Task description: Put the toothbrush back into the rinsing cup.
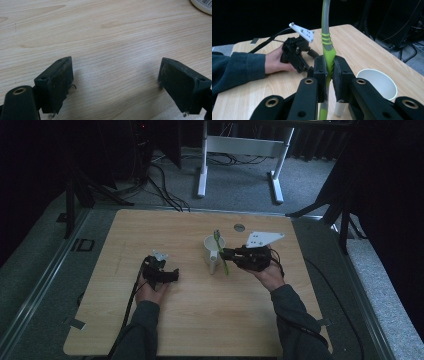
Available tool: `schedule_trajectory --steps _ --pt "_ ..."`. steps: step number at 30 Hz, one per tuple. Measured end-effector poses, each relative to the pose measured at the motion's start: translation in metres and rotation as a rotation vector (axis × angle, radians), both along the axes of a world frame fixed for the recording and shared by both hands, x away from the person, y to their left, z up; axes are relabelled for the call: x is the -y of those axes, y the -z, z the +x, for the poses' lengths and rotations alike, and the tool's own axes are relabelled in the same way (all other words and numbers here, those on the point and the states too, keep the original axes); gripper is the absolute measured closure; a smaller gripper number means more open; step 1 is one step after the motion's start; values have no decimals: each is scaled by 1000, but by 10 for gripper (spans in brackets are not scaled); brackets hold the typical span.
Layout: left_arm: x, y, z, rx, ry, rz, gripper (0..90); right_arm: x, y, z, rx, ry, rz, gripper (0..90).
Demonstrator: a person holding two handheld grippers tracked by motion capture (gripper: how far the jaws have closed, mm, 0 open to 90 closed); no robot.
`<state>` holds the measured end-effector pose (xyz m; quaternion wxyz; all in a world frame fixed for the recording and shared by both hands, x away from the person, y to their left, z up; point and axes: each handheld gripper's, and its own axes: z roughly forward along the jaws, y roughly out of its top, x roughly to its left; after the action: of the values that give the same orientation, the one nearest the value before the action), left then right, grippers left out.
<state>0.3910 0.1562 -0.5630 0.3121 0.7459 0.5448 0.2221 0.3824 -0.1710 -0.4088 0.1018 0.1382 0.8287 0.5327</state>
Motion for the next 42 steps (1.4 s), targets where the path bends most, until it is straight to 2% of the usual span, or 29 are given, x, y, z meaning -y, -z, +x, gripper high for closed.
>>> schedule_trajectory --steps 13,42 --pt "0 0 0 -1 0 0 134 -1 -3 2 6 28 50 818" --pt "0 0 0 0 0 0 134 -13 -9 1 41 81 115 818"
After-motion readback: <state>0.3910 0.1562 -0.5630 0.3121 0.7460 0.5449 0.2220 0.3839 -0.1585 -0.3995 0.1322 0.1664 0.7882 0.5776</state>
